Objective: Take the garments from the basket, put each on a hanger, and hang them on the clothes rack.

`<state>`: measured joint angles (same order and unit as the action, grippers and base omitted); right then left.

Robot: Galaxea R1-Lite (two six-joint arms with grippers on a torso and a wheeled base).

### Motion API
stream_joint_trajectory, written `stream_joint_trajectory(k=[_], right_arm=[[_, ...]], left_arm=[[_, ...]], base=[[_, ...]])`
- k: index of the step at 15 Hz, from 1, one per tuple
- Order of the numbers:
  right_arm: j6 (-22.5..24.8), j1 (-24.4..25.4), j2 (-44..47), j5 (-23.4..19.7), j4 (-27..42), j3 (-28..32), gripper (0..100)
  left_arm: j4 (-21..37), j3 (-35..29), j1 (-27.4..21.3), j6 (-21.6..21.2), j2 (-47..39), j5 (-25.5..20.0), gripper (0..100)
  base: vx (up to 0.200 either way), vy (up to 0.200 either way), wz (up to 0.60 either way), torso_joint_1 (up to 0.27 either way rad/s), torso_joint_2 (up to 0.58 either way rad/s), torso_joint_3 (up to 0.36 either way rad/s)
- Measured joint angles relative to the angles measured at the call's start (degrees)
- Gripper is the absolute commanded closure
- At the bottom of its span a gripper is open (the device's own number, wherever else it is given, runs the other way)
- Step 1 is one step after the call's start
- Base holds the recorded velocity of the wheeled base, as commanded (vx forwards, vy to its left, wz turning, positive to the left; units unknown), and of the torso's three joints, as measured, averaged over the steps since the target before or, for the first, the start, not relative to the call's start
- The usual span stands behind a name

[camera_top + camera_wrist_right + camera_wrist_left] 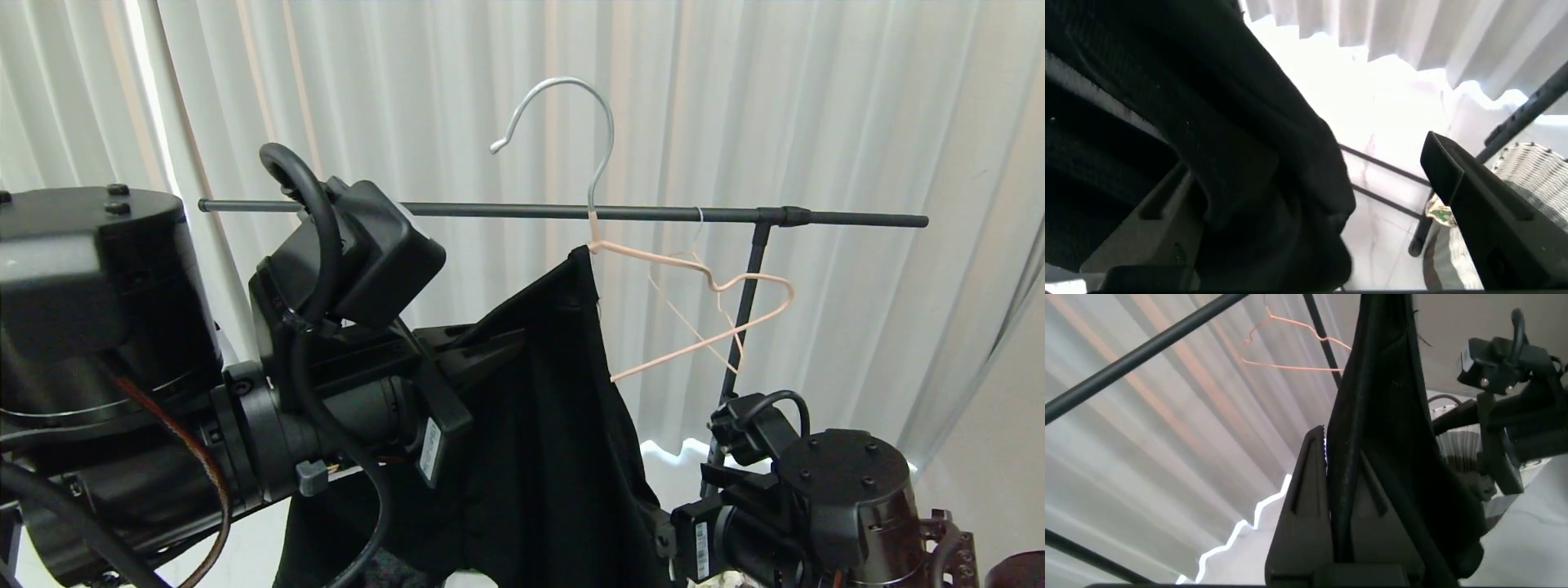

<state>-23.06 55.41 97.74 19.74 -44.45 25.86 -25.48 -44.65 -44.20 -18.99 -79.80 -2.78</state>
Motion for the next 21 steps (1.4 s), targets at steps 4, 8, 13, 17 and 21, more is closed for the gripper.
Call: stream_joint_trajectory(k=[4, 8, 13, 17, 21], right_arm=[[0.51, -1.77, -1.41, -0.04, -0.02, -1.24, 0], [2.99, -5.11, -3.97, -0.09, -0.05, -5.16, 0], [7.52, -13.18, -6.35, -0.74, -0.06, -7.75, 0], [11.39, -19.99, -7.91, -5.23, 0.06, -7.86, 0], [14.14, -24.98, -10.34, -8.92, 1.58, -6.9, 0]], left_arm=[[0.06, 0.2, 2.01, -0.05, -0.1, -0.01, 100], [0.05, 1.74, 3.88, -0.2, 0.06, -0.06, 100], [-0.05, 4.3, 4.02, -0.2, 1.63, -0.12, 100], [-0.11, 8.44, 3.94, -0.74, 3.62, -1.45, 100], [-0.27, 14.2, 5.36, -4.13, 3.69, -2.9, 100]], base=[[0.0, 0.0, 0.0, 0.0, 0.0, 0.0], [0.0, 0.0, 0.0, 0.0, 0.0, 0.0], [0.0, 0.0, 0.0, 0.0, 0.0, 0.0], [0.0, 0.0, 0.0, 0.0, 0.0, 0.0], [0.0, 0.0, 0.0, 0.0, 0.0, 0.0]])
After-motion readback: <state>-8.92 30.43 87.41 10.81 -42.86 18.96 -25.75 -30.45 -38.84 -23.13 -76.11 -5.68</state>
